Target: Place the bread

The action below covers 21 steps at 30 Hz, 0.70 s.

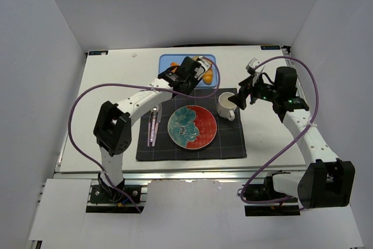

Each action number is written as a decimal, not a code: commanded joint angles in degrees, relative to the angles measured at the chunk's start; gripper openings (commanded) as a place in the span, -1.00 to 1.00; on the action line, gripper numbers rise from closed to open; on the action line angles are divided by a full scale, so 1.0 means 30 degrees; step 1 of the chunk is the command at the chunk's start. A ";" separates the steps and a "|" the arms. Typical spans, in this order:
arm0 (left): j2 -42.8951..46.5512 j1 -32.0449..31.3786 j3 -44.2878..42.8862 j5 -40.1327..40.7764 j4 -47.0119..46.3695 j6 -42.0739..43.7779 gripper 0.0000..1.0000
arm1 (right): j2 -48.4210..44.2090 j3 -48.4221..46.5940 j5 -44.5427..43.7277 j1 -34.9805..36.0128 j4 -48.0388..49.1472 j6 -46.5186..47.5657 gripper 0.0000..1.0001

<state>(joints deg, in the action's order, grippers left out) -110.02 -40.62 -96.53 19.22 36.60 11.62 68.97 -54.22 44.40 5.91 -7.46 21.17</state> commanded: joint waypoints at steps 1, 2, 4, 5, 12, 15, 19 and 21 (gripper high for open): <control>-0.0152 -0.0024 -0.1102 0.0507 -0.0716 0.0639 0.00 | 0.0037 -0.0385 0.0492 -0.0154 0.0554 -0.0201 0.79; -0.0299 -0.0024 -0.1249 0.0477 -0.0657 0.0697 0.00 | 0.0037 -0.0385 0.0492 -0.0154 0.0554 -0.0201 0.79; -0.0710 -0.0024 -0.1455 0.0360 -0.0511 0.0756 0.01 | 0.0037 -0.0356 0.0521 -0.0184 0.0583 -0.0201 0.79; -0.0769 -0.0024 -0.1456 0.0302 -0.0539 0.0786 0.02 | 0.0066 -0.0356 0.0521 -0.0213 0.0584 -0.0201 0.79; -0.1472 -0.0024 -0.1543 0.0798 -0.0686 0.0845 0.03 | 0.0096 -0.0385 0.0638 -0.0330 0.0642 -0.0201 0.79; -0.1794 -0.0024 -0.1748 0.1296 -0.0715 0.0874 0.03 | 0.0155 -0.0414 0.0727 -0.0360 0.0642 -0.0201 0.79; -0.1999 -0.0024 -0.1924 0.1590 -0.0745 0.0932 0.03 | 0.0155 -0.0385 0.0814 -0.0418 0.0642 -0.0230 0.79; -0.2029 -0.0024 -0.1896 0.1795 -0.0745 0.0962 0.02 | 0.0154 -0.0385 0.0844 -0.0418 0.0671 -0.0230 0.79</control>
<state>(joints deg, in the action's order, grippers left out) -117.03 -40.62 -99.39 22.35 35.53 13.98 69.17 -54.22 45.45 5.02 -7.44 21.15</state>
